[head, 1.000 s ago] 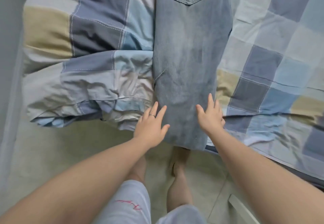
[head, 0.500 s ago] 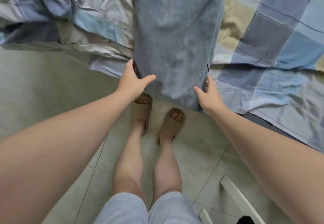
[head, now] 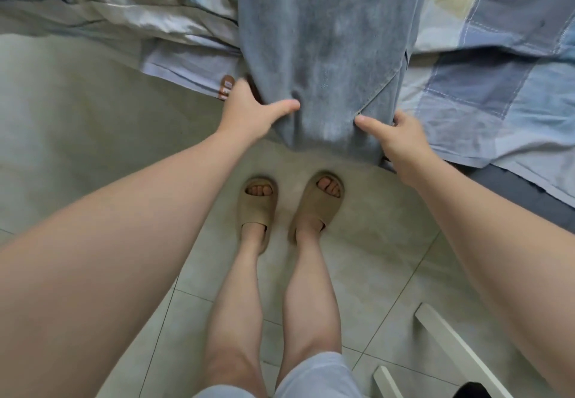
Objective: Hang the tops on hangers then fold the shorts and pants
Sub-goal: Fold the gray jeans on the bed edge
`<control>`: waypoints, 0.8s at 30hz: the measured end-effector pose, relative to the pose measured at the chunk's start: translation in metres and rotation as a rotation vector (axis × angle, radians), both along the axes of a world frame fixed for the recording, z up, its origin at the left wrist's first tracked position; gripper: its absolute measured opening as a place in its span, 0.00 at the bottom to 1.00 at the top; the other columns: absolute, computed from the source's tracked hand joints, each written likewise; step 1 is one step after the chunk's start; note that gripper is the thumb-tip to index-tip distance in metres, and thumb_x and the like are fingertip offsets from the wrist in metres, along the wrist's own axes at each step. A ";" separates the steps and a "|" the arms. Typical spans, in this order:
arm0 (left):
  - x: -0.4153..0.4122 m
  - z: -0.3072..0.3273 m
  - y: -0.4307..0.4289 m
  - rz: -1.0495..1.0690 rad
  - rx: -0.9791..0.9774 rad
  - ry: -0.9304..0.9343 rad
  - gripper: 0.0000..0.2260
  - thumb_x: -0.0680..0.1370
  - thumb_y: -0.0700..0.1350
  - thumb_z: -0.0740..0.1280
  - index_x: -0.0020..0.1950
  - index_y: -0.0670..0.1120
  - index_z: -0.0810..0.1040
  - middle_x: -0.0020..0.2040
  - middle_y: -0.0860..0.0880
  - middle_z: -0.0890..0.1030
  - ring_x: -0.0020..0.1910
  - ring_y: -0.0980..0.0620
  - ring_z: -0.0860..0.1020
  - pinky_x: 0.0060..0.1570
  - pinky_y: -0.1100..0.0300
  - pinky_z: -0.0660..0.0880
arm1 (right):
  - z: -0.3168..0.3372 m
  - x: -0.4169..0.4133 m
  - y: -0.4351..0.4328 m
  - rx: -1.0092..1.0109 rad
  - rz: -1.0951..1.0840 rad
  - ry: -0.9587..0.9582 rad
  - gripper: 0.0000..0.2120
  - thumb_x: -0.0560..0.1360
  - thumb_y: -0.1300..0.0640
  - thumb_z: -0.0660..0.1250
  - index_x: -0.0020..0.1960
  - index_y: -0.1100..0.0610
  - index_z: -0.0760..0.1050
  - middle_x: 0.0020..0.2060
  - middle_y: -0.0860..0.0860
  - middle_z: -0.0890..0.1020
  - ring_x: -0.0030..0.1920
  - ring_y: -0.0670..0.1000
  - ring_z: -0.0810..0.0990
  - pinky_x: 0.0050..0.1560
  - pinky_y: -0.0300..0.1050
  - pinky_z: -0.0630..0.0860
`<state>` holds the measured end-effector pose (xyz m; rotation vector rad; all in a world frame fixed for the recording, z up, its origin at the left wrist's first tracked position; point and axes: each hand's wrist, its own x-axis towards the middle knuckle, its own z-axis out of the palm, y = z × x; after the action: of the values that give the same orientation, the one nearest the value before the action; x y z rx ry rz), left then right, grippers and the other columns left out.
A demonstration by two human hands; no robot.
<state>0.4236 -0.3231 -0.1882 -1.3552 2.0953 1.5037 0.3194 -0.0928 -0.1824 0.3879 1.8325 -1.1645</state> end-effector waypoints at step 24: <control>0.156 0.225 0.026 0.017 0.425 -0.263 0.10 0.76 0.42 0.72 0.57 0.44 0.81 0.51 0.47 0.84 0.45 0.48 0.83 0.39 0.58 0.79 | 0.241 0.142 0.036 0.085 -0.131 -0.216 0.11 0.72 0.53 0.77 0.51 0.57 0.83 0.44 0.51 0.88 0.44 0.52 0.87 0.44 0.44 0.82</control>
<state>0.5792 -0.2976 0.0364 -1.3209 1.5047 1.5638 0.4615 -0.0568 0.0582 0.6653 1.6907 -1.0894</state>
